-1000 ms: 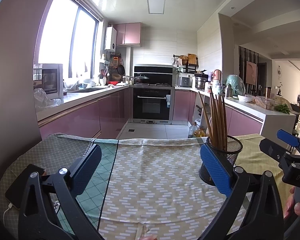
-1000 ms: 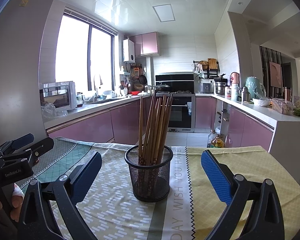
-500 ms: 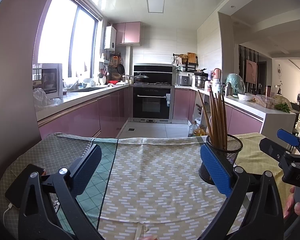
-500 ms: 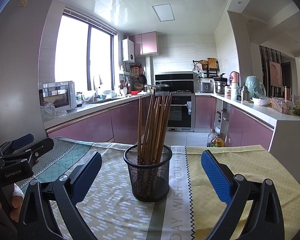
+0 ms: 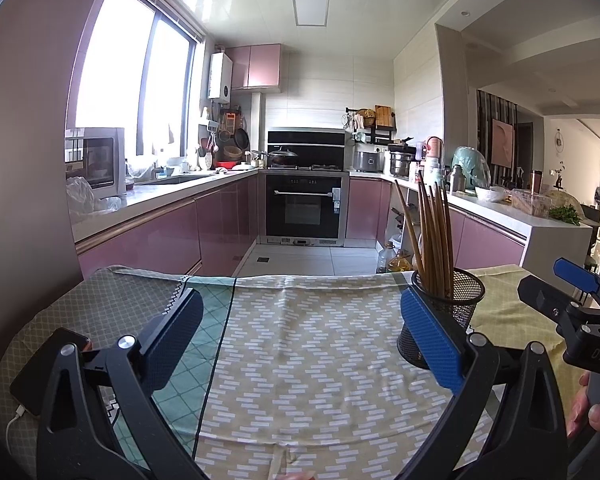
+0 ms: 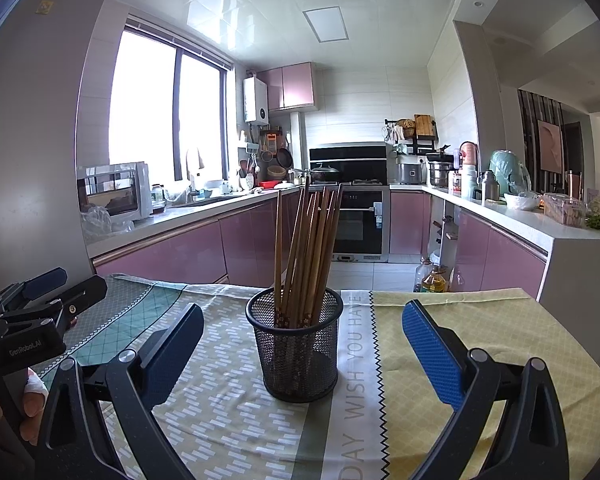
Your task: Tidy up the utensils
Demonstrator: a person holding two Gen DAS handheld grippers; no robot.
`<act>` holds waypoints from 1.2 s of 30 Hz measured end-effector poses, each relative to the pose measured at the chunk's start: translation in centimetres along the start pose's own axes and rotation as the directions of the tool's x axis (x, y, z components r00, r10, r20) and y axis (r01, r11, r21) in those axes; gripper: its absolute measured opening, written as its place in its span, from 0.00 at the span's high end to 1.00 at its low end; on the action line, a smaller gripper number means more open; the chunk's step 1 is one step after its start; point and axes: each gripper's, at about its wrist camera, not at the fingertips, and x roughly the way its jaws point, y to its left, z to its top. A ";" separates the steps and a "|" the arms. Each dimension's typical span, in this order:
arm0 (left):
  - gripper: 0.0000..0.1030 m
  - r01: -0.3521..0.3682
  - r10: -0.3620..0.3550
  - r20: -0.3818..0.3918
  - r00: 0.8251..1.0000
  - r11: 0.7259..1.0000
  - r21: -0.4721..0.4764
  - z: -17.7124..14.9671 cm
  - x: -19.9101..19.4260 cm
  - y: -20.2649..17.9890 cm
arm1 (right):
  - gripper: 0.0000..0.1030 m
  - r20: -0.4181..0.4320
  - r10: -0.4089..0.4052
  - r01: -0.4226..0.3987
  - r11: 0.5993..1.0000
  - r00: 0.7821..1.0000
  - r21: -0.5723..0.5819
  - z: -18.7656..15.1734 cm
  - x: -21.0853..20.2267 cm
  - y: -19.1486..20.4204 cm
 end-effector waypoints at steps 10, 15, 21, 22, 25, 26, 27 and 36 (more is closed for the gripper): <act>0.05 -0.001 0.001 -0.003 1.000 1.000 0.002 -0.1 0.0 0.0 | 0.07 -0.001 -0.002 0.002 1.000 1.000 0.001 -0.2 0.0 0.0; 0.05 0.000 0.000 -0.003 1.000 1.000 0.001 -0.1 0.0 0.0 | 0.07 -0.001 -0.004 0.004 1.000 1.000 0.004 -0.2 0.0 0.0; 0.05 -0.001 0.001 -0.003 1.000 1.000 0.002 -0.1 0.0 -0.1 | 0.07 0.000 -0.004 0.004 1.000 1.000 0.004 -0.2 -0.1 -0.1; 0.05 0.000 0.000 -0.003 1.000 1.000 0.002 -0.1 0.1 -0.1 | 0.07 0.000 -0.004 0.004 1.000 1.000 0.004 -0.3 -0.1 -0.1; 0.05 0.000 0.000 -0.003 1.000 1.000 0.003 -0.1 0.0 -0.1 | 0.07 -0.001 -0.004 0.004 1.000 1.000 0.004 -0.2 -0.1 -0.1; 0.05 0.000 0.000 -0.004 1.000 1.000 0.004 -0.1 0.1 -0.1 | 0.07 -0.002 -0.004 0.004 1.000 1.000 0.004 -0.3 -0.1 -0.1; 0.05 0.000 0.000 -0.005 1.000 1.000 0.005 -0.2 0.1 -0.1 | 0.07 -0.003 -0.004 0.004 1.000 1.000 0.004 -0.3 -0.1 -0.1; 0.05 0.001 -0.001 -0.006 1.000 1.000 0.003 -0.2 0.1 -0.1 | 0.07 -0.004 -0.005 0.005 1.000 1.000 0.004 -0.2 -0.3 -0.1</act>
